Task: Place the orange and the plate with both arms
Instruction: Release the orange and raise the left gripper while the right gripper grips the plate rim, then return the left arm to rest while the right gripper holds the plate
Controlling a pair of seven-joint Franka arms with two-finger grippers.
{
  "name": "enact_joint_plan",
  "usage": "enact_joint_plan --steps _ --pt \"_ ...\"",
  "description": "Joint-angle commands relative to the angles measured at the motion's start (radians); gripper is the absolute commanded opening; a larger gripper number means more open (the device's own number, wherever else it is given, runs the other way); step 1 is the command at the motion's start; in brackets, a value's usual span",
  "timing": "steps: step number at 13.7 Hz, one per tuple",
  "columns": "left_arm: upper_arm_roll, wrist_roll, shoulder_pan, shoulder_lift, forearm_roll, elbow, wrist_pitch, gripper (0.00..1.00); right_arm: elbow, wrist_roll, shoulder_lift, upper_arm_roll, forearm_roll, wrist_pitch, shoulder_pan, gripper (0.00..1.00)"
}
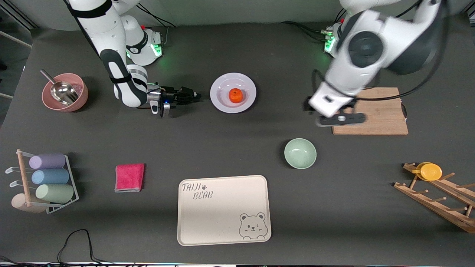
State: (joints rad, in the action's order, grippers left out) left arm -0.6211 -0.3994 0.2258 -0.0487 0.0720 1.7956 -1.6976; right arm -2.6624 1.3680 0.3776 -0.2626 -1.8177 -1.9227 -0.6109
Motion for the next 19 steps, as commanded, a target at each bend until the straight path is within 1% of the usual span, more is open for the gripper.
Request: enact_joint_plan --steps 1,3,4,5,6,7,11,12,13,14,16,17,19 --pt "0.017 0.238 0.123 0.059 -0.049 -0.042 0.125 1.00 0.022 0.025 0.029 0.012 -0.099 -0.004 -0.055 0.43" --pt "0.070 0.367 0.168 0.075 -0.051 -0.097 0.195 1.00 0.033 0.026 0.038 0.042 -0.153 -0.007 -0.072 0.43" --pt "0.117 0.413 0.168 0.093 -0.058 -0.122 0.208 1.00 0.035 0.029 0.046 0.049 -0.179 -0.013 -0.081 0.42" --pt "0.157 0.419 0.167 0.101 -0.079 -0.134 0.208 1.00 0.039 0.031 0.047 0.061 -0.201 -0.022 -0.085 0.43" --pt "0.174 0.419 0.168 0.101 -0.090 -0.151 0.207 1.00 0.045 0.031 0.049 0.081 -0.215 -0.029 -0.086 0.43" --pt "0.181 0.419 0.168 0.099 -0.092 -0.166 0.202 1.00 0.050 0.031 0.050 0.088 -0.221 -0.032 -0.086 0.43" --pt "0.187 0.418 0.170 0.105 -0.077 -0.174 0.208 1.00 0.059 0.031 0.050 0.101 -0.222 -0.038 -0.086 0.42" --pt "0.205 0.419 0.168 0.107 -0.075 -0.179 0.211 1.00 0.061 0.031 0.050 0.101 -0.222 -0.038 -0.086 0.38" --pt "0.216 0.419 0.168 0.107 -0.075 -0.180 0.213 1.00 0.062 0.033 0.050 0.103 -0.222 -0.038 -0.086 0.24" --pt "0.221 0.421 0.168 0.107 -0.075 -0.180 0.213 1.00 0.064 0.033 0.049 0.103 -0.222 -0.038 -0.086 0.15" --pt "0.247 0.422 0.150 0.108 -0.075 -0.183 0.210 1.00 0.065 0.033 0.049 0.103 -0.222 -0.036 -0.086 0.00" --pt "0.291 0.424 0.107 0.109 -0.075 -0.183 0.213 1.00 0.065 0.033 0.047 0.103 -0.222 -0.035 -0.086 0.00" --pt "0.447 0.424 -0.041 0.105 -0.070 -0.180 0.213 1.00 0.065 0.030 0.038 0.103 -0.221 -0.027 -0.079 0.00"
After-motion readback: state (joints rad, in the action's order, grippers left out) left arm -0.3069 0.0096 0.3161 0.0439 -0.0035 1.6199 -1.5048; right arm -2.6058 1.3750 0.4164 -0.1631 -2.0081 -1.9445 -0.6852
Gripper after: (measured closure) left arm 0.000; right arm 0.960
